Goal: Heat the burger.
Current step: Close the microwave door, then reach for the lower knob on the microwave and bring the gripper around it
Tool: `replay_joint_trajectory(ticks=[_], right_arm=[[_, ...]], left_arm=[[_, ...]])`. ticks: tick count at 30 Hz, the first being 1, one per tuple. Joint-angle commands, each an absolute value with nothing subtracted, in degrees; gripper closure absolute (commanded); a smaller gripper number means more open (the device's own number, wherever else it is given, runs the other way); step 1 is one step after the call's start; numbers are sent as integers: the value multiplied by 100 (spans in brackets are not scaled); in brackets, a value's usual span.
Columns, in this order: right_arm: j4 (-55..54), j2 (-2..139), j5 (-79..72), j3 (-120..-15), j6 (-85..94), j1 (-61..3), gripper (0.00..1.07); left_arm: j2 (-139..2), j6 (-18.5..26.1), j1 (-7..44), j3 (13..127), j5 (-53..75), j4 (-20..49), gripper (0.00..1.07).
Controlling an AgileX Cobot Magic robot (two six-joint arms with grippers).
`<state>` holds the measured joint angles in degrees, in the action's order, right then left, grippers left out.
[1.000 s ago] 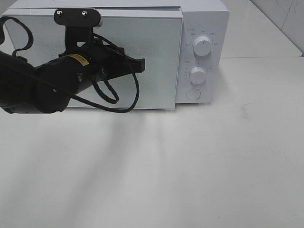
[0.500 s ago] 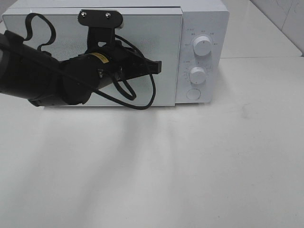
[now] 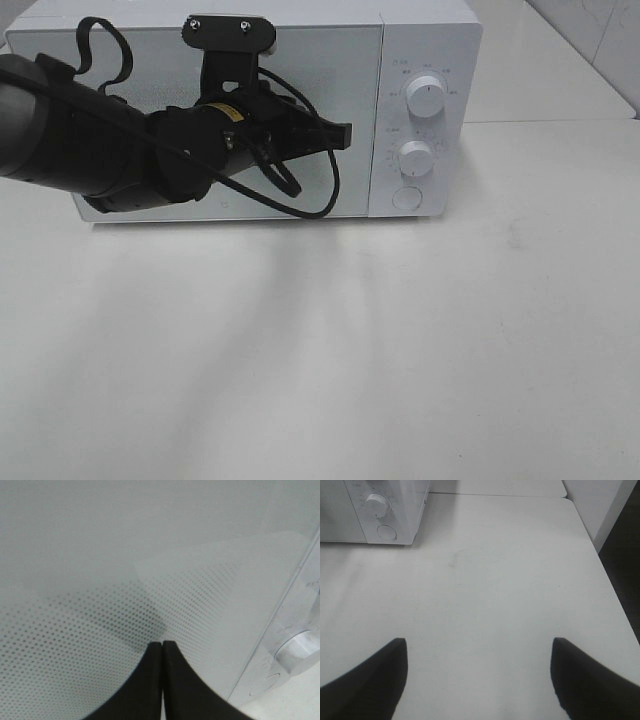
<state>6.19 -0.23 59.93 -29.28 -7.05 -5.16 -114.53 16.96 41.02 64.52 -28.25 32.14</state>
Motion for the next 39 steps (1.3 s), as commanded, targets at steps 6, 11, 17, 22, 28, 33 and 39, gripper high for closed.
replay_joint_trajectory(ticks=[6, 11, 17, 22, 28, 33, 39], right_arm=[[619, -172, 5970, -2922, -659, -476, 32], [619, -172, 5970, -2922, -659, -476, 32], [619, -172, 5970, -2922, -659, -476, 32], [619, -172, 5970, -2922, -659, -476, 32], [619, -172, 5970, -2922, -659, -476, 32], [619, -172, 5970, -2922, -659, -476, 32], [619, -172, 5970, -2922, -659, -476, 32]], left_arm=[[-11144, 1839, 4240, 6343, -3037, 3358, 107], [-10840, 1839, 4291, 6050, -2103, 3329, 107], [-10497, 1828, 4291, 5987, -332, 3002, 58], [-10308, 1748, 4251, 5987, 1106, 2991, 4], [-10055, 1753, 4183, 5993, 2424, 2807, 6], [-9723, 1753, 4120, 5993, 3186, 2475, 6], [-9270, 1696, 4120, 5993, 4206, 1925, 6]])
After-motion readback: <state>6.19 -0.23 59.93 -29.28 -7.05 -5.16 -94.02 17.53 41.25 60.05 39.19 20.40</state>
